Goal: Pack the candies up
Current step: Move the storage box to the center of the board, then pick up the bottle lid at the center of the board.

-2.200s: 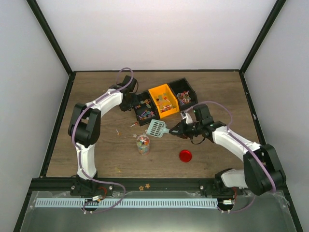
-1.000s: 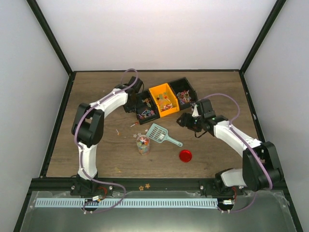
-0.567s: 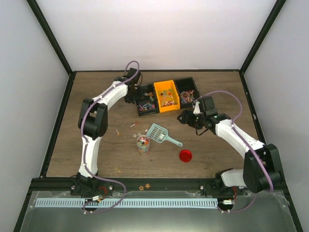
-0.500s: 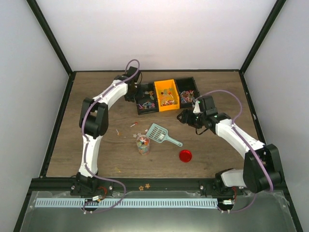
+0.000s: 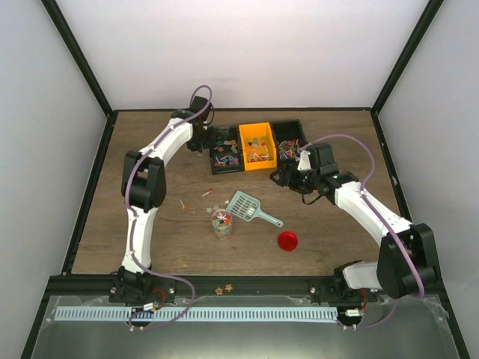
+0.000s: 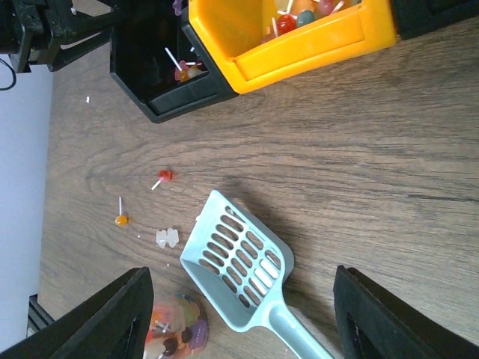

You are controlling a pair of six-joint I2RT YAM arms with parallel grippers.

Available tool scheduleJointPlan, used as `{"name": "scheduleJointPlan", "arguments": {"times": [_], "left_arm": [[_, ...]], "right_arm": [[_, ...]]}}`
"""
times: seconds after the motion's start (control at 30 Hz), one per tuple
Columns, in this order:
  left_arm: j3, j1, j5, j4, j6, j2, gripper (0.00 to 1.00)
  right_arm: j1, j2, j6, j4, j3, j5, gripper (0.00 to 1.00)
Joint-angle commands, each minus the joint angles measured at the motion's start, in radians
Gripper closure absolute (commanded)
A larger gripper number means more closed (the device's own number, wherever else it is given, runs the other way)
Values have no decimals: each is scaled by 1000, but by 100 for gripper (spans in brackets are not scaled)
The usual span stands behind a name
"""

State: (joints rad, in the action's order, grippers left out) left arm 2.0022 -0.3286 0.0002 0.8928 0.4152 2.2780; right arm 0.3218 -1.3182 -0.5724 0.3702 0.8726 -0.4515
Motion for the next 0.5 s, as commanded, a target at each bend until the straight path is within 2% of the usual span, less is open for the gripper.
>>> {"name": "scheduleJointPlan", "arguments": {"times": [0.0,0.27,0.47], "left_arm": [[37,0,-29,37,3,-86,49],[-45,2,-82,43,30,-201,49],[-123,2,-74,4,48,-282,49]], "right_arm": [[-8,12,-5,-16,45,-41,32],[-8,-16,27,56,95,-5,32],[-7,-46,51,188,152,61,41]]}}
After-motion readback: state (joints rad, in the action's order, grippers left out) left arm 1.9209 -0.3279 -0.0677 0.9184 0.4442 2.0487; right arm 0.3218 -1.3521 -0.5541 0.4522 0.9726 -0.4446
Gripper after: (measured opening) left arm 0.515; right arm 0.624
